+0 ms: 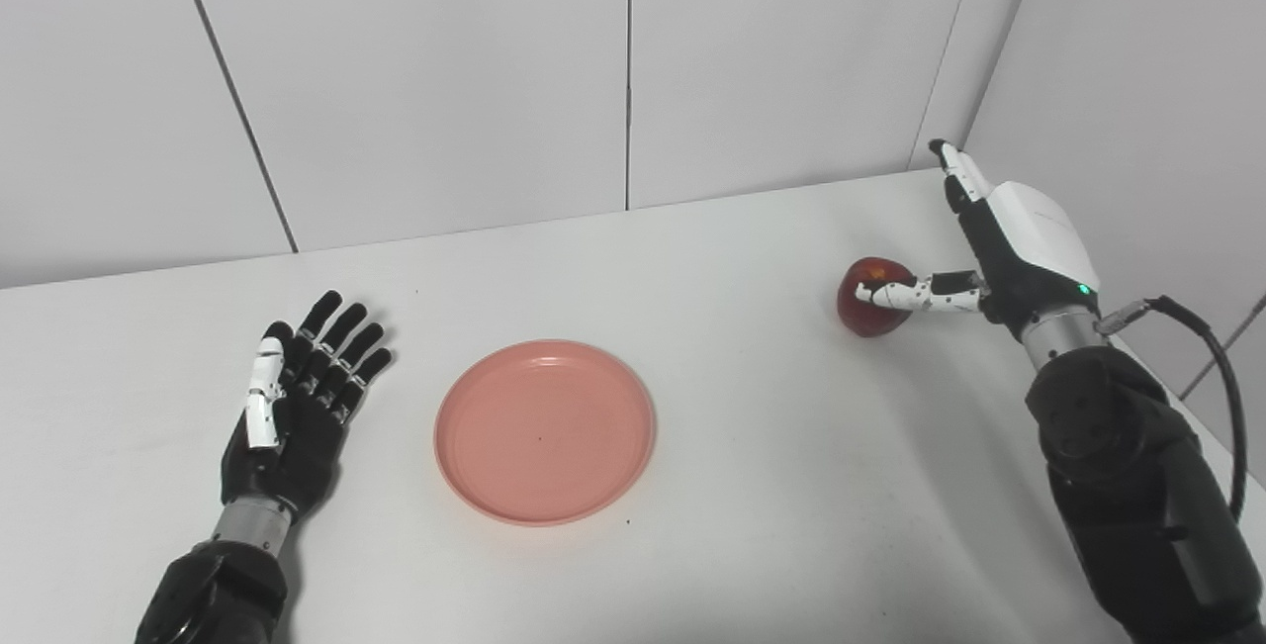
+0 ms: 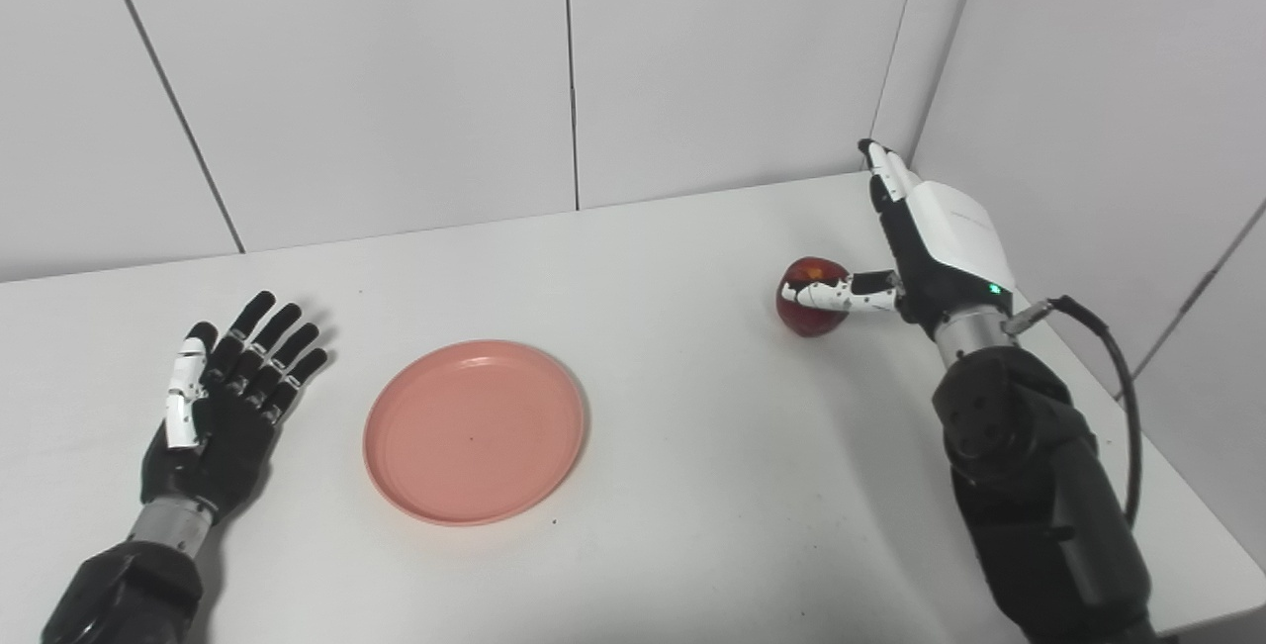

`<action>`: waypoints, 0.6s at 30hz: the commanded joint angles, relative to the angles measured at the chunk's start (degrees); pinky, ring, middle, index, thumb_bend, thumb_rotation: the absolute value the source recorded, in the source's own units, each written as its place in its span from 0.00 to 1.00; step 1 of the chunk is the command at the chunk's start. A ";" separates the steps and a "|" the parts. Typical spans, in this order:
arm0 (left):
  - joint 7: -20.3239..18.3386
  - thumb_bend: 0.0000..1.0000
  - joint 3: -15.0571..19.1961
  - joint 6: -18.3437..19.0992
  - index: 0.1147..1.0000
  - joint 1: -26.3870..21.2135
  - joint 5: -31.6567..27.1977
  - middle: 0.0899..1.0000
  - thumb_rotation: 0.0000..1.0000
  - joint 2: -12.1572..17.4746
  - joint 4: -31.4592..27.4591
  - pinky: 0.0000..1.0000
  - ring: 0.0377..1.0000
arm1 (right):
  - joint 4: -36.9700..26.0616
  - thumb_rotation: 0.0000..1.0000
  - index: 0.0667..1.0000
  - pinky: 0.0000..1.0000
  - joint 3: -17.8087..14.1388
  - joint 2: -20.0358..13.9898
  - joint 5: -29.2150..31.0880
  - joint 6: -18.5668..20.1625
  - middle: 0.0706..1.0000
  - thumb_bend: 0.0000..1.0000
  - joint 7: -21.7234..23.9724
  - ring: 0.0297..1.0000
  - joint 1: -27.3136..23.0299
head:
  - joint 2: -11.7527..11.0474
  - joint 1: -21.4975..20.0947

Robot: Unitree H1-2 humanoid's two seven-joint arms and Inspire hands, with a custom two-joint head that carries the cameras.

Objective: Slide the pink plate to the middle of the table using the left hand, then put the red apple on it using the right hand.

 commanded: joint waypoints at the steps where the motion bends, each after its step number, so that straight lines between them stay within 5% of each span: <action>1: 1.54 0.34 0.22 2.44 0.86 1.03 0.37 0.88 1.00 0.49 -0.06 0.87 0.87 | -0.59 0.43 0.99 0.85 -0.32 -1.50 -0.68 0.05 0.98 1.00 -0.81 0.94 -2.04 | 0.07 0.04; 18: 1.63 0.35 0.17 3.04 0.87 1.49 0.25 0.88 1.00 0.86 -0.86 0.88 0.88 | 3.68 0.39 1.00 0.86 -0.08 -0.38 0.91 0.15 0.98 1.00 -0.36 0.94 -3.17 | 0.55 0.10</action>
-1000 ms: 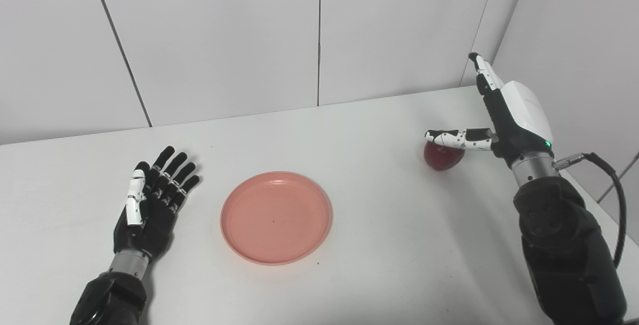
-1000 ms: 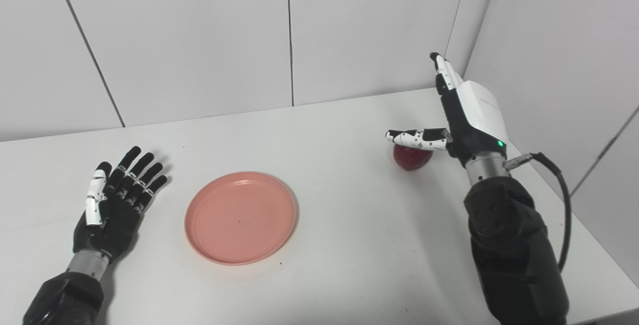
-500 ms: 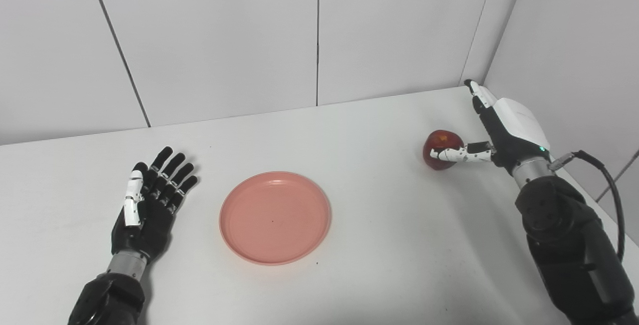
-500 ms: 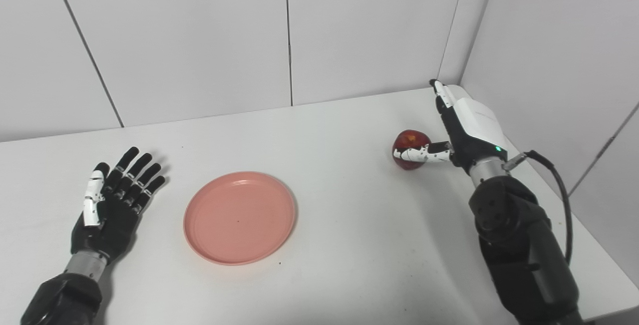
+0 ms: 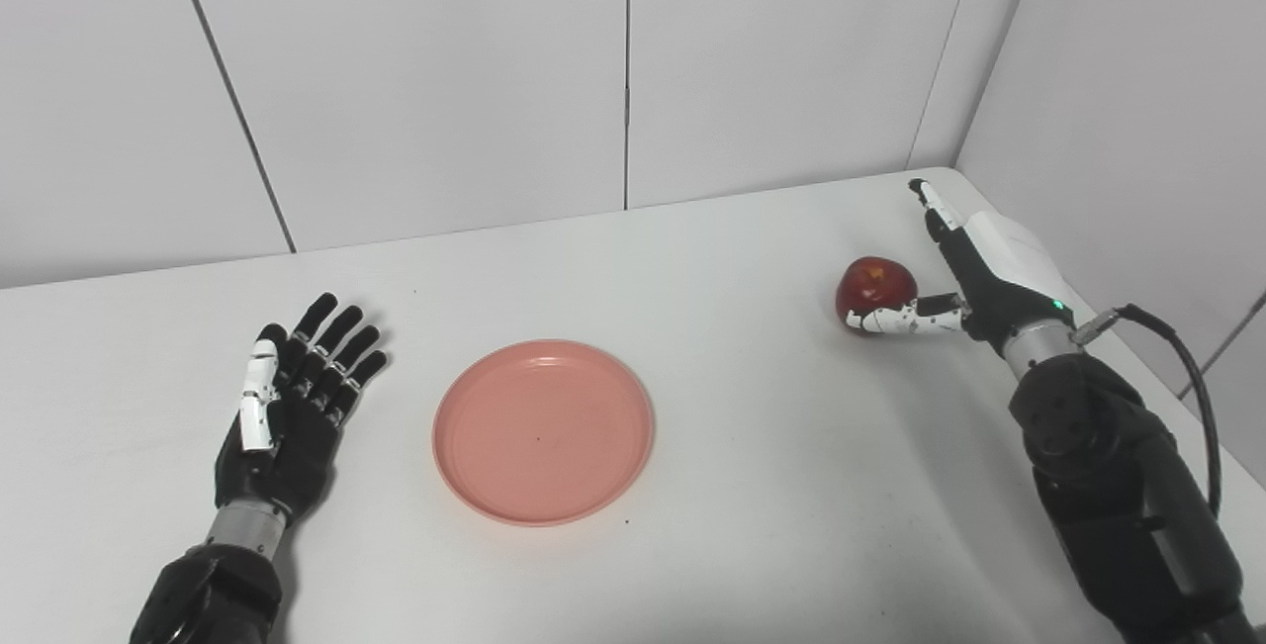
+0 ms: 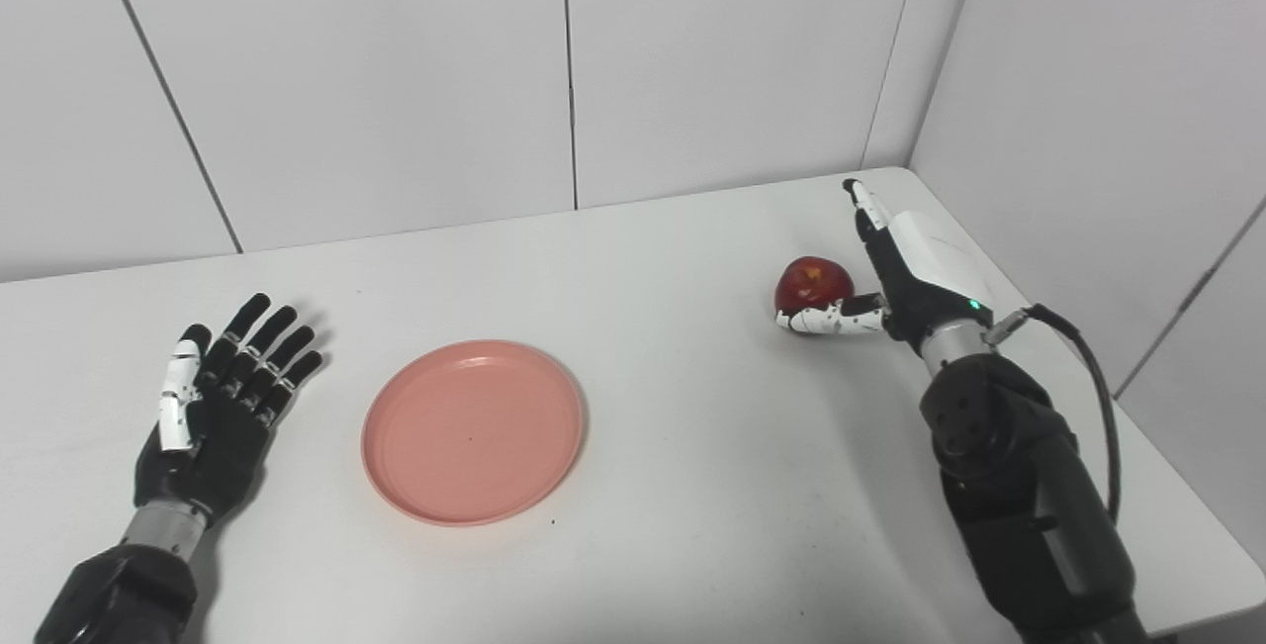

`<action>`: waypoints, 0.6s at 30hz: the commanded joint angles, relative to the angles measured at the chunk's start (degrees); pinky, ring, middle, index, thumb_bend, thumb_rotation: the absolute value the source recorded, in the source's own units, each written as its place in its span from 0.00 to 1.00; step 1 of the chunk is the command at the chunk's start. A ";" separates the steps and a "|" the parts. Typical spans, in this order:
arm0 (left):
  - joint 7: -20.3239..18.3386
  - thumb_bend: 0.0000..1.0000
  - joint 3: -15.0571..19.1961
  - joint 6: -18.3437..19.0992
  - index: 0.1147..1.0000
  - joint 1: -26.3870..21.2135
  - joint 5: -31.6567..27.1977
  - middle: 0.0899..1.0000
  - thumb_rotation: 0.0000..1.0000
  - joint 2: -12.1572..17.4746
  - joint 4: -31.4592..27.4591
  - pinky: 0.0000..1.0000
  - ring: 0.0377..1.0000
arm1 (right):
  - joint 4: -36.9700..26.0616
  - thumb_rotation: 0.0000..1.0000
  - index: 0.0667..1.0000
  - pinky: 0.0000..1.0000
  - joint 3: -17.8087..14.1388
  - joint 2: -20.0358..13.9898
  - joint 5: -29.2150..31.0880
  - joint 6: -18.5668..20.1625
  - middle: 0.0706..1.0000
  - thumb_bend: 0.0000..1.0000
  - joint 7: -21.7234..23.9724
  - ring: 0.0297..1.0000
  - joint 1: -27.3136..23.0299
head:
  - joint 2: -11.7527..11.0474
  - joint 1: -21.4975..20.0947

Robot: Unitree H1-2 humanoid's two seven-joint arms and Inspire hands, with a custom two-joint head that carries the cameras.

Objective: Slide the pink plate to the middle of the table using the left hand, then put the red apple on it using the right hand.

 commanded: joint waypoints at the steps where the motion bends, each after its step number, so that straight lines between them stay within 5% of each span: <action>1: 1.00 0.35 0.16 1.99 0.87 1.10 0.28 0.88 1.00 0.62 0.28 0.87 0.88 | 0.07 0.38 1.00 0.87 -1.40 -0.37 0.04 0.16 0.99 1.00 -0.12 0.95 -2.65 | 0.05 0.01; 18: 1.55 0.34 0.13 2.73 0.86 1.31 0.51 0.88 1.00 0.48 -0.18 0.87 0.87 | 7.67 0.36 1.00 0.87 0.00 -1.13 3.95 -0.20 0.98 1.00 -2.95 0.95 -4.96 | 0.41 0.19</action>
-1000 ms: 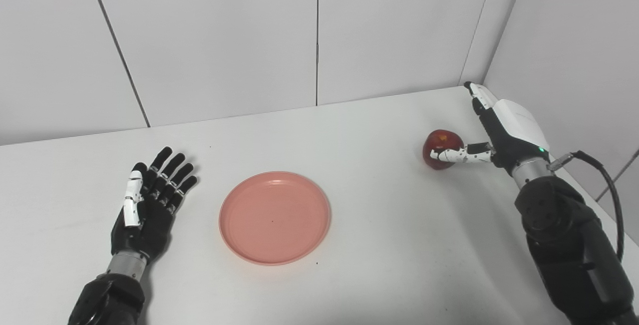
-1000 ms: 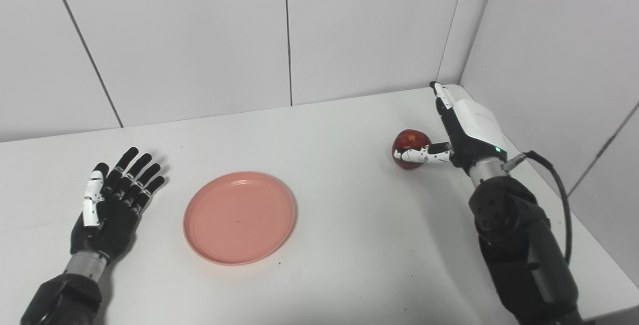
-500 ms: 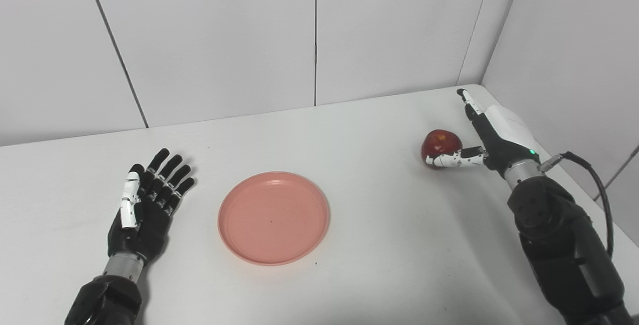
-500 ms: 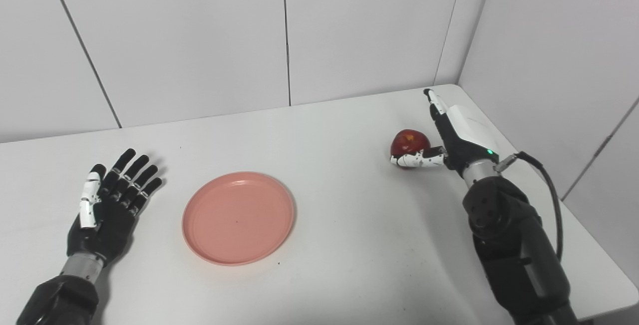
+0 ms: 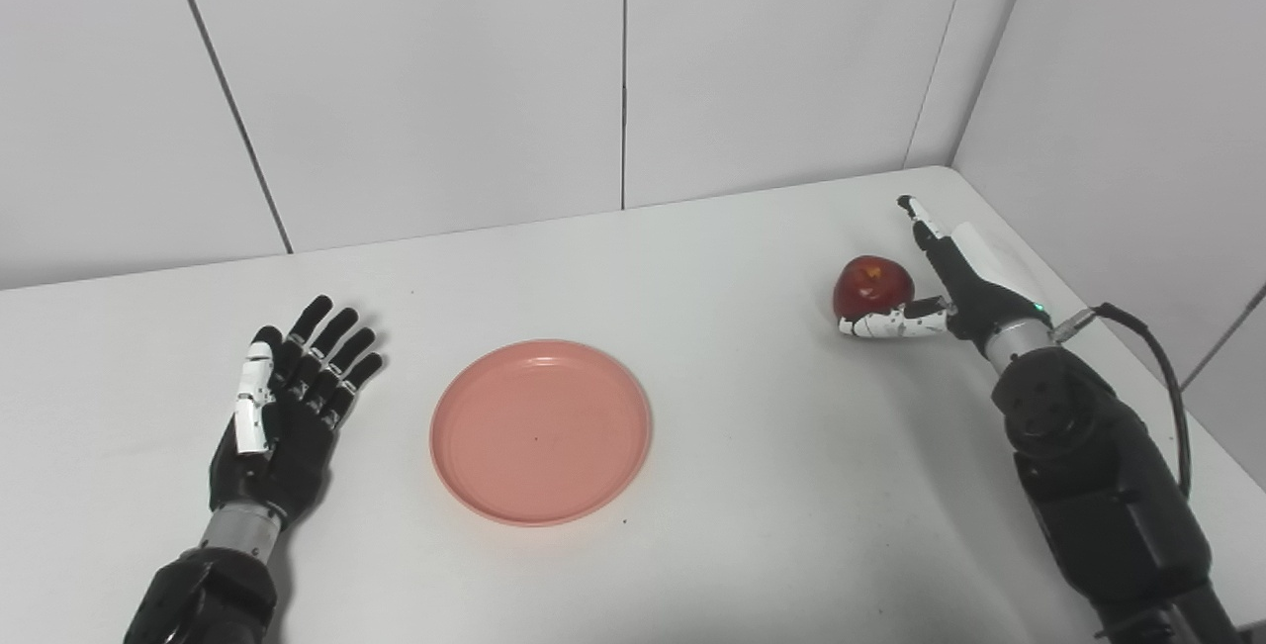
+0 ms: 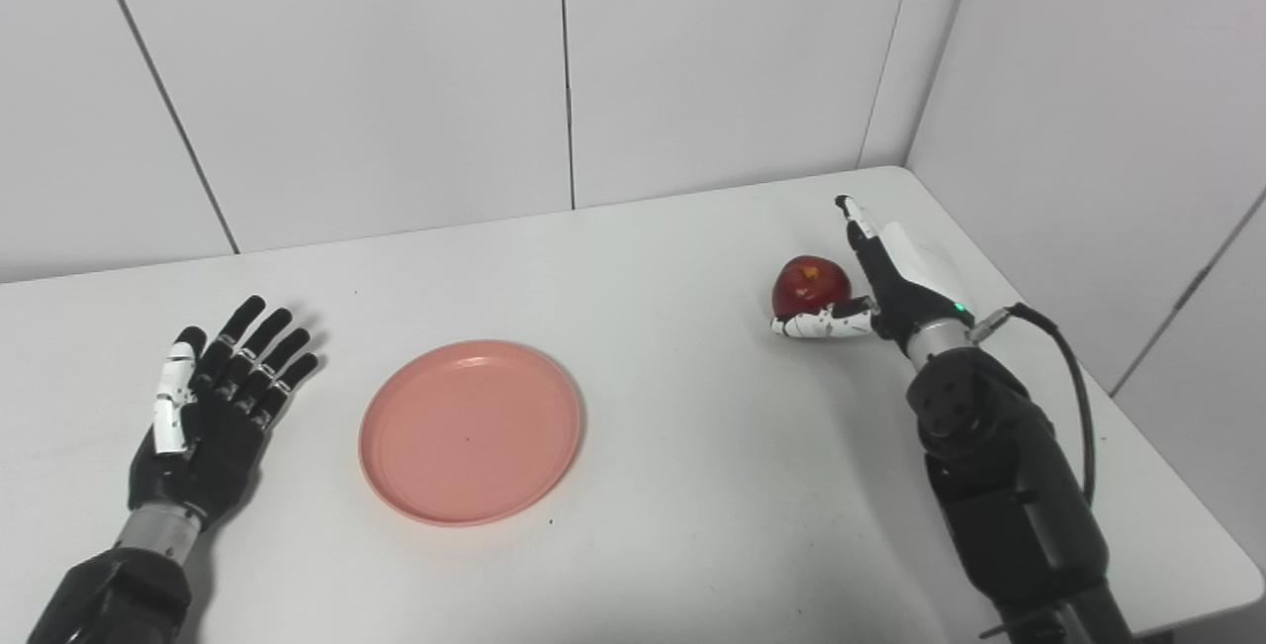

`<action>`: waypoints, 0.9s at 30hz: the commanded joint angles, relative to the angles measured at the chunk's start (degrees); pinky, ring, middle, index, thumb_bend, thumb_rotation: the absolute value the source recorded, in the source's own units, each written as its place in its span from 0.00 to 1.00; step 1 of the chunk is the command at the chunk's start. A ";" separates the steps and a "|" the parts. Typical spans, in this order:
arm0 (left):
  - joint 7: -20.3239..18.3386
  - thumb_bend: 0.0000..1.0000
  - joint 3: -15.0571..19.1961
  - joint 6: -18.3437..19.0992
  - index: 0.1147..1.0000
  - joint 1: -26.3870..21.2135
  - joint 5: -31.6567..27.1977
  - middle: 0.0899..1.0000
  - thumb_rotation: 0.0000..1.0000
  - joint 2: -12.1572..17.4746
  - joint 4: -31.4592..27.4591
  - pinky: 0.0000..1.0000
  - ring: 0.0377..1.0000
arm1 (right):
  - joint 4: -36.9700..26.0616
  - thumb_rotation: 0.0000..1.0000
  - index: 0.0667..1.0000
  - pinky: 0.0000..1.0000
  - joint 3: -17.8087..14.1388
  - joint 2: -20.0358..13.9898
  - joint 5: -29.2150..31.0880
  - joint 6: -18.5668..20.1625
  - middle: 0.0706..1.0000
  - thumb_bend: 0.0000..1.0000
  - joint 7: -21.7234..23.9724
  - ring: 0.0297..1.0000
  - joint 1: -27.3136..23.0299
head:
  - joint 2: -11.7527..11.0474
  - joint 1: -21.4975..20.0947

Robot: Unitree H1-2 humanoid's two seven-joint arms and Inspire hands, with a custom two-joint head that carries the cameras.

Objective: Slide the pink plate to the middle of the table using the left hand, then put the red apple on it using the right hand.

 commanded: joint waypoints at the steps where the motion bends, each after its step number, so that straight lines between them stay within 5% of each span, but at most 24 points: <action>1: 1.58 0.34 0.14 2.48 0.86 1.06 0.44 0.88 1.00 0.35 0.18 0.87 0.87 | -0.20 0.36 1.00 0.87 0.04 -1.84 -0.33 -0.09 0.98 1.00 -1.63 0.95 -2.85 | 0.06 0.02; 27: 1.95 0.34 -0.02 3.16 0.86 1.47 -0.11 0.88 1.00 0.44 -0.69 0.87 0.87 | 2.40 0.34 0.97 0.87 1.19 -1.58 -0.29 0.16 0.96 1.00 -0.19 0.94 -5.68 | 0.69 0.01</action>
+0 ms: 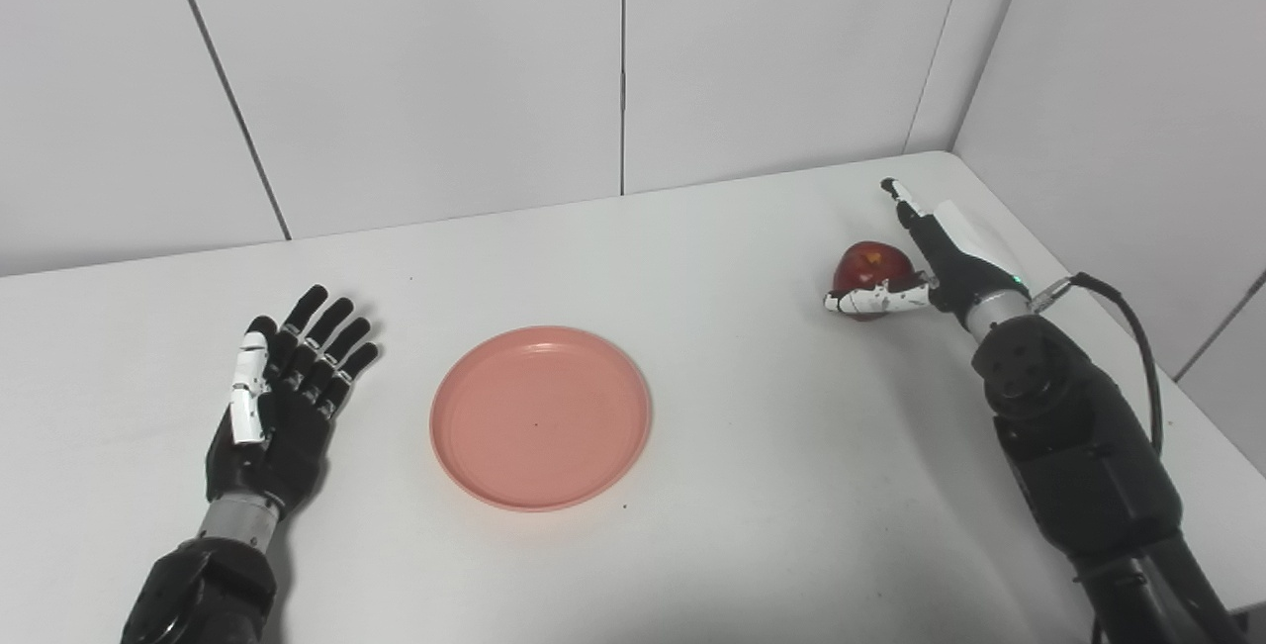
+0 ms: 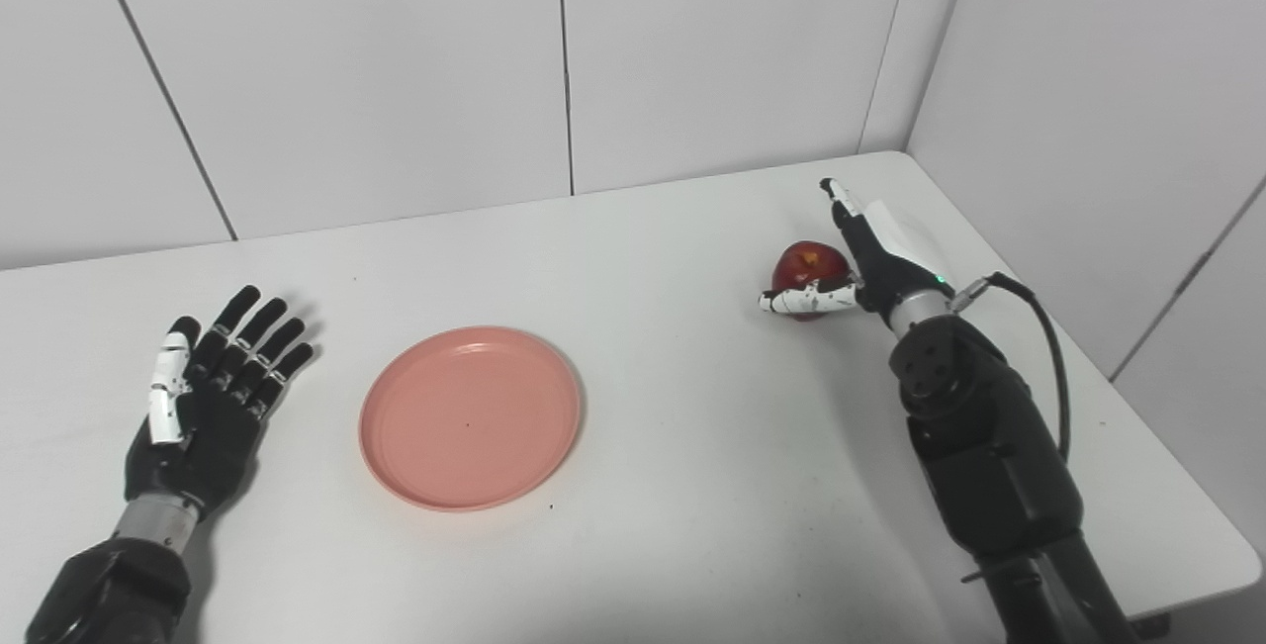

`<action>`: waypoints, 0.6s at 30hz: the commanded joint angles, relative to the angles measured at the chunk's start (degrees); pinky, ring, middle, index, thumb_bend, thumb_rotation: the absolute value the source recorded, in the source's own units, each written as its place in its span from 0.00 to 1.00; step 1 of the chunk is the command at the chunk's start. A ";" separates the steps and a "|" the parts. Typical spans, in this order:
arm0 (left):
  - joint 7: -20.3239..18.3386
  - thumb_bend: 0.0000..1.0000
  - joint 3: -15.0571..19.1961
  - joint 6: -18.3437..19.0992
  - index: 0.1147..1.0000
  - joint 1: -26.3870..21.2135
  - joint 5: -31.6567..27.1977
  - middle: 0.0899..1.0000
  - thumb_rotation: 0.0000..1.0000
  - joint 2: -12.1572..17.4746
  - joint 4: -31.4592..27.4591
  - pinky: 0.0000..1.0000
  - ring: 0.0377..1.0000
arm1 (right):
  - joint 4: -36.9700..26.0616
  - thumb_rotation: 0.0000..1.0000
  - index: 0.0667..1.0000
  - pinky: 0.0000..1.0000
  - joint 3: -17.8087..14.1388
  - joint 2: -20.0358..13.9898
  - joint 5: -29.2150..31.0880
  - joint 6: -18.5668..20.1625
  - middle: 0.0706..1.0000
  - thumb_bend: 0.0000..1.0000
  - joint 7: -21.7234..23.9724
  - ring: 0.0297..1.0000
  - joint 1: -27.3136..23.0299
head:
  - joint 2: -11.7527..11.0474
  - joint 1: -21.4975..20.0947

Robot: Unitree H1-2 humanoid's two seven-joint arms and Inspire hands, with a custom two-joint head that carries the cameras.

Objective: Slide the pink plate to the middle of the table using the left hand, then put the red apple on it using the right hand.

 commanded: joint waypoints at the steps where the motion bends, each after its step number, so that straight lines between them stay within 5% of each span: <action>1: 0.67 0.34 0.05 2.38 0.86 0.72 0.04 0.88 1.00 0.46 0.92 0.88 0.87 | -0.76 0.33 0.97 0.87 -0.29 -1.41 -1.13 0.14 0.96 1.00 -0.03 0.94 -3.00 | 0.07 0.01; 18: 1.03 0.34 0.04 2.63 0.85 0.97 0.19 0.87 1.00 0.49 0.44 0.87 0.87 | 0.59 0.33 0.96 0.84 0.54 -2.10 -2.05 0.10 0.95 1.00 0.65 0.93 -3.19 | 0.42 0.05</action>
